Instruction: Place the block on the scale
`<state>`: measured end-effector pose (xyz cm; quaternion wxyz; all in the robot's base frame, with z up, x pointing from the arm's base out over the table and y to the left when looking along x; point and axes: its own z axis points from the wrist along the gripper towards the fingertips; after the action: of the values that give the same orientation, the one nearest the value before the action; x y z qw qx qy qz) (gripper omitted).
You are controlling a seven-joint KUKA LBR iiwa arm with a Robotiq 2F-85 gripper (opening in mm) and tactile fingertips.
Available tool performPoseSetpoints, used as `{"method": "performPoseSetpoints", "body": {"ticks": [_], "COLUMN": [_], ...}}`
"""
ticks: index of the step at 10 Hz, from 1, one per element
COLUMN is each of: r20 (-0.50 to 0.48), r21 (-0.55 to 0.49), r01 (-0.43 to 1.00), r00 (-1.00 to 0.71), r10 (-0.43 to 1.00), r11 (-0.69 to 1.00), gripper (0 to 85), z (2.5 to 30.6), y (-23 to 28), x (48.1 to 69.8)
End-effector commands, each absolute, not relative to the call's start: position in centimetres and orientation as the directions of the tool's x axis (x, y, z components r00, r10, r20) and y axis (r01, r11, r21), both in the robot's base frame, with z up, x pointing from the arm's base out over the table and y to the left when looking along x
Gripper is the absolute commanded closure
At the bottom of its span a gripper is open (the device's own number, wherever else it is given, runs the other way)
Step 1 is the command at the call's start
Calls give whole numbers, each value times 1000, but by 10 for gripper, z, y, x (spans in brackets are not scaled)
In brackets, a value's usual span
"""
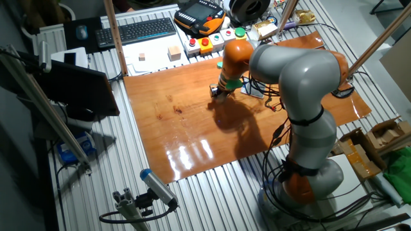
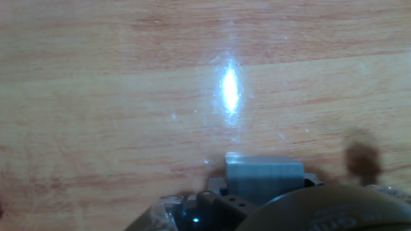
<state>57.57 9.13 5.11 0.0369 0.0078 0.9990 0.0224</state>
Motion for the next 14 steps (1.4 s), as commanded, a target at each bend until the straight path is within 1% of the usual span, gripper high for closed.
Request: {"method": "performPoseSetpoints", "body": {"ticks": [1,4,7,10,14], "r20": [-73,-72,-71,-72,-57], "r21": [38,17,15,-18,-14], "r01": [10,1,-13,-20,-27], "r00": [-997,-997,-997,-997,-998], "r10": [13,2,-12,-22,-27], "r11": [999,1000,1000,1000,1000], "gripper": [843,843,843,843,843], "z": [57,75,86,92,94], "y": [89,77,50,28,3], "x": [575,569,571,573,569]}}
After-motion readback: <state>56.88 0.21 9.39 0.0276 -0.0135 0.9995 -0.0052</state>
